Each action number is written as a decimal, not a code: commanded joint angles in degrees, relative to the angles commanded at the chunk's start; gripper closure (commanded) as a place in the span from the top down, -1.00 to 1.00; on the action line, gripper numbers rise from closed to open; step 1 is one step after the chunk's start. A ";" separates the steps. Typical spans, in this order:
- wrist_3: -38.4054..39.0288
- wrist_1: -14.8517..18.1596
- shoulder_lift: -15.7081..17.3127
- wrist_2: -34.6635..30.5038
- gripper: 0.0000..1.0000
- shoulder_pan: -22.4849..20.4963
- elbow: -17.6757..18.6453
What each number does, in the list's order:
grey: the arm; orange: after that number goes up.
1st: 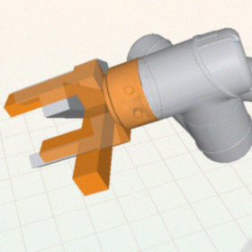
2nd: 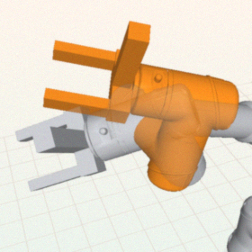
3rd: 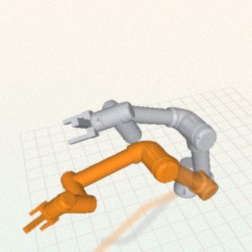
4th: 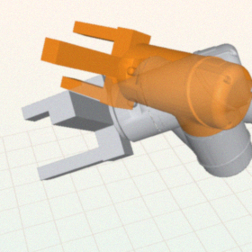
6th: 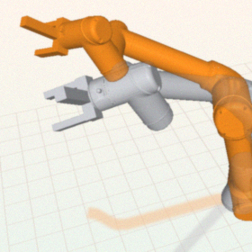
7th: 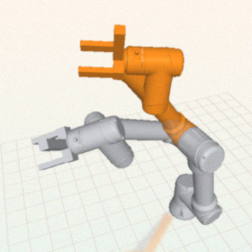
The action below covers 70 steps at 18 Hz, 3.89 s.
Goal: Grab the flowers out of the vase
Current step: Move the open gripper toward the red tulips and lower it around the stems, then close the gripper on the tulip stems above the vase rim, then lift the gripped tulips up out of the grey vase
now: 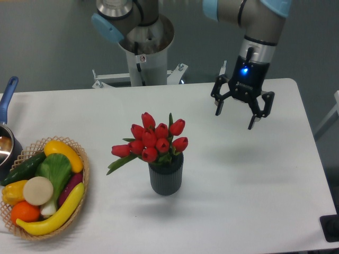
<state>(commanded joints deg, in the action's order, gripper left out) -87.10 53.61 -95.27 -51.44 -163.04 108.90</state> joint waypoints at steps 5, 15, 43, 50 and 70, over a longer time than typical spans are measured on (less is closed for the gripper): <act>0.18 0.00 -1.23 9.69 1.00 2.11 1.49; 2.72 0.17 -1.93 10.22 1.00 7.65 1.76; 4.57 -1.05 -5.71 14.35 1.00 9.76 0.62; 4.57 -1.14 -5.71 15.05 0.29 9.76 0.44; 11.87 -1.14 -4.40 18.39 -0.12 8.45 -2.28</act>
<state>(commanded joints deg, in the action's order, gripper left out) -75.24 52.47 -99.67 -33.05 -154.60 106.61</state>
